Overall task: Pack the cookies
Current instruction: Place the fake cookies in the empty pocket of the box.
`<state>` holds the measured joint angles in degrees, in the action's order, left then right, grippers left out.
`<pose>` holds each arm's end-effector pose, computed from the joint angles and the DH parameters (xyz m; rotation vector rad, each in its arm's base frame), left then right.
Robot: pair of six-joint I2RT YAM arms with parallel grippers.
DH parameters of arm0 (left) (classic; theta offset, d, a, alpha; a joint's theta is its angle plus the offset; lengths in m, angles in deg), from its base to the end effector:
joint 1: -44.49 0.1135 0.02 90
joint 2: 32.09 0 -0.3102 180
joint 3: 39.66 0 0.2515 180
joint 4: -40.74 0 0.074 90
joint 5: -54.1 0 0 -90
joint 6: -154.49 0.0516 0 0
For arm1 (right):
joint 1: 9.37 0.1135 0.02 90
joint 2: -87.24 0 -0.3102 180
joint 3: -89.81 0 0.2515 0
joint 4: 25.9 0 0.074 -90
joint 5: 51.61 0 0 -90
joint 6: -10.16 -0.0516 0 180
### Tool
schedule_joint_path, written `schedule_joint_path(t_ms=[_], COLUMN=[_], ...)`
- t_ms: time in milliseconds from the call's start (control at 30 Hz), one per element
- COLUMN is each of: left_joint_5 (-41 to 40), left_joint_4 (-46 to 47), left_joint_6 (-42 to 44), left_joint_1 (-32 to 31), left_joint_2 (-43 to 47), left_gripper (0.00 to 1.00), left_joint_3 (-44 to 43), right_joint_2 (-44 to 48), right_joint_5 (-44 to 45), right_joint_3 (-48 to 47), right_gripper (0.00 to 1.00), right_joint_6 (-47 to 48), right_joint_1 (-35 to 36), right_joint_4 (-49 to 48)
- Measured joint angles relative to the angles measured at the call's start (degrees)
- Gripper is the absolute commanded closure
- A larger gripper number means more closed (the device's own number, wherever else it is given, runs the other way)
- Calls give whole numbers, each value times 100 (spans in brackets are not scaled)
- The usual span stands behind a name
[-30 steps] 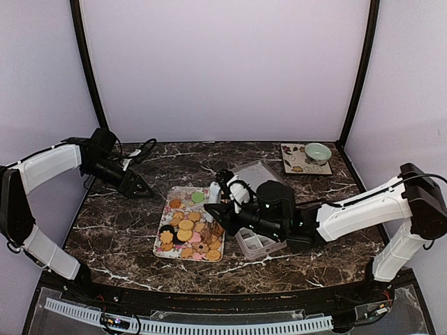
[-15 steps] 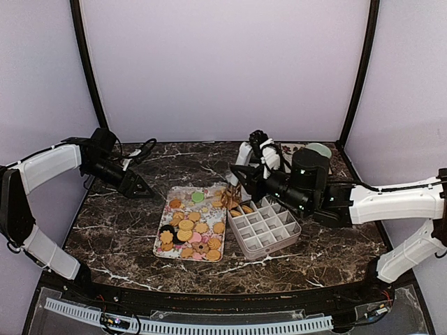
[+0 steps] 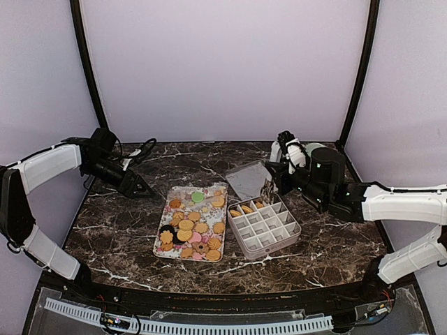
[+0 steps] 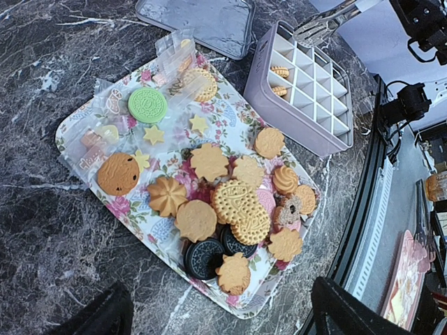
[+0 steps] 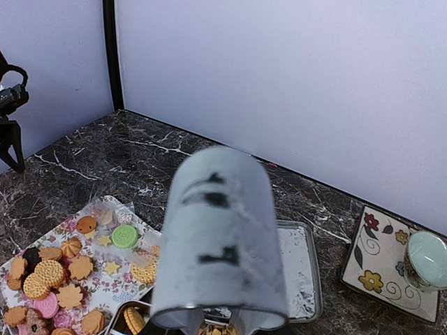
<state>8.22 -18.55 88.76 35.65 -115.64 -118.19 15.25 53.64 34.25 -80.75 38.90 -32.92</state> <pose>0.2749 -0.0791 0.2997 0.9173 2.2895 -0.9111 0.2015 0.2055 0.3171 -0.5164 1.6678 0.4009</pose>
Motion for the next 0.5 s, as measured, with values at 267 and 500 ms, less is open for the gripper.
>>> schedule_joint_path(t_ms=[267, 500], left_joint_5=[0, -9], left_joint_4=[0, 0], left_joint_6=[-4, -4], left_joint_1=[0, 0], left_joint_2=[0, 0], left_gripper=[9, 8], left_joint_3=[0, 0], right_joint_2=[0, -2], right_joint_5=[-197, -374], right_joint_3=[-72, -533], right_gripper=[83, 84], right_joint_6=[20, 63], right_joint_1=[-31, 407], right_joint_4=[57, 153])
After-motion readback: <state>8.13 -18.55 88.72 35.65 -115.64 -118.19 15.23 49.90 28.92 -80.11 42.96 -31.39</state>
